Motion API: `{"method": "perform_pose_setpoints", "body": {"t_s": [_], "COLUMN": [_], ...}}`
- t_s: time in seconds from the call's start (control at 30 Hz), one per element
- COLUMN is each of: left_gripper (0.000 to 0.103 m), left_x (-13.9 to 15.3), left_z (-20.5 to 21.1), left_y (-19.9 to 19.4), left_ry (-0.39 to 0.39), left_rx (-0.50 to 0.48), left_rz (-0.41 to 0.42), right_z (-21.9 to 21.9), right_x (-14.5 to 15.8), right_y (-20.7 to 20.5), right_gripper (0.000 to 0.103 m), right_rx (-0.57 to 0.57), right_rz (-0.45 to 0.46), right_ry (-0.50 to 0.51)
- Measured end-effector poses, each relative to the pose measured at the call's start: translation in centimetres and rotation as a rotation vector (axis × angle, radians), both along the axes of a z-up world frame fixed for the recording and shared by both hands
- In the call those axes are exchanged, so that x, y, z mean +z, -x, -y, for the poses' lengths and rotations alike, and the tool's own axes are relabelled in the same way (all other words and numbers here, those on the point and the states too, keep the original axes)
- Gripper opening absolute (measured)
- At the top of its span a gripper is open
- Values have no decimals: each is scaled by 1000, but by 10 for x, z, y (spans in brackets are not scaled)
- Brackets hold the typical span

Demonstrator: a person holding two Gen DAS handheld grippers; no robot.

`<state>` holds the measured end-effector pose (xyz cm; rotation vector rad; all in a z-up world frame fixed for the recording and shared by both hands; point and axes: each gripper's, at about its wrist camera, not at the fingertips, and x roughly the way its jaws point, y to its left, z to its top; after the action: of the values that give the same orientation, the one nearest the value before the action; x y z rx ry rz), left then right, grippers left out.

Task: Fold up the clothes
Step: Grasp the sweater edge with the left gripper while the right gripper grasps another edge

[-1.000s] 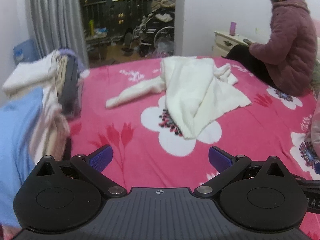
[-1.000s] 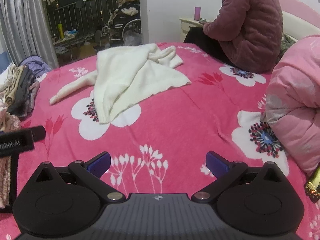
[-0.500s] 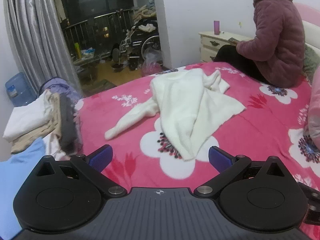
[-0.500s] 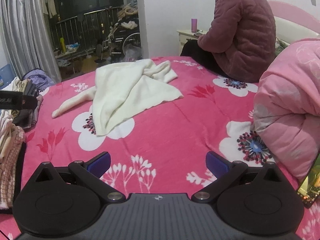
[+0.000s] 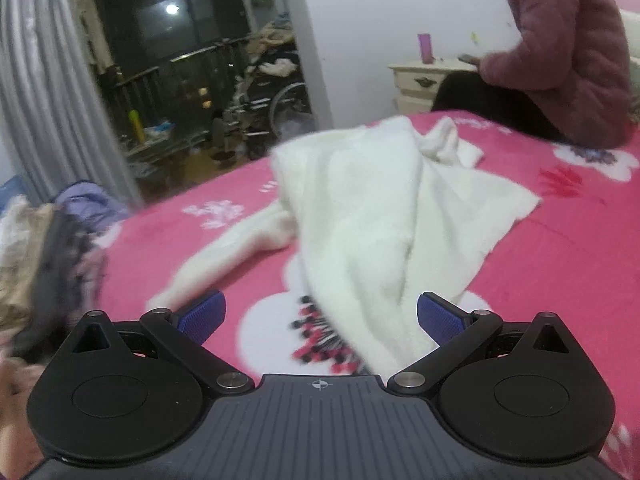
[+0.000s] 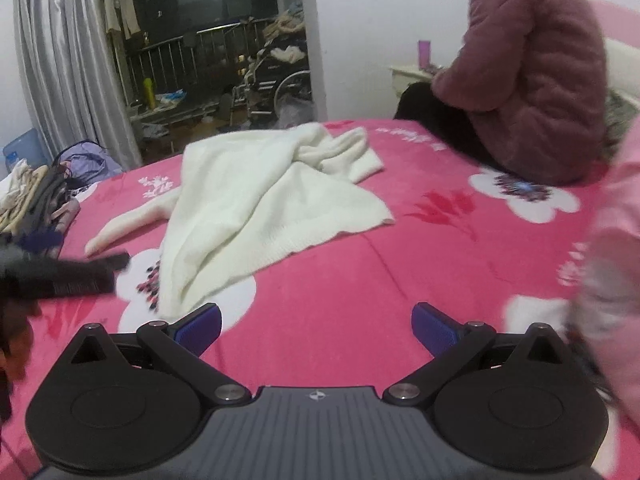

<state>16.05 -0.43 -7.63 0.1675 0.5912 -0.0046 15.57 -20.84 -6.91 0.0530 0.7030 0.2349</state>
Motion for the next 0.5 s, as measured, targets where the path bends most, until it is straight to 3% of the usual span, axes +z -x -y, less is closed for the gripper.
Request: {"method": "perform_pose_setpoints", "body": {"t_s": [0.13, 0.27, 0.4, 0.43, 0.5], "left_gripper": [103, 101, 99, 99, 99], "left_x": [-30, -52, -65, -66, -69], "left_z": [10, 9, -4, -7, -13], "left_y": [-32, -56, -70, -71, -73], "left_ry": [4, 12, 72, 93, 133], "left_rx": [-29, 41, 99, 111, 133], "left_rz": [-1, -30, -48, -46, -41], "right_z": [-11, -9, 2, 3, 4], "right_x": [-25, -49, -72, -73, -74], "right_y": [-55, -102, -143, -151, -169], "right_gripper": [102, 97, 81, 75, 74], "right_rx": [26, 1, -57, -66, -80], "right_rz": [-34, -111, -198, -196, -177], "right_ry": [-54, -128, -222, -228, -237]}}
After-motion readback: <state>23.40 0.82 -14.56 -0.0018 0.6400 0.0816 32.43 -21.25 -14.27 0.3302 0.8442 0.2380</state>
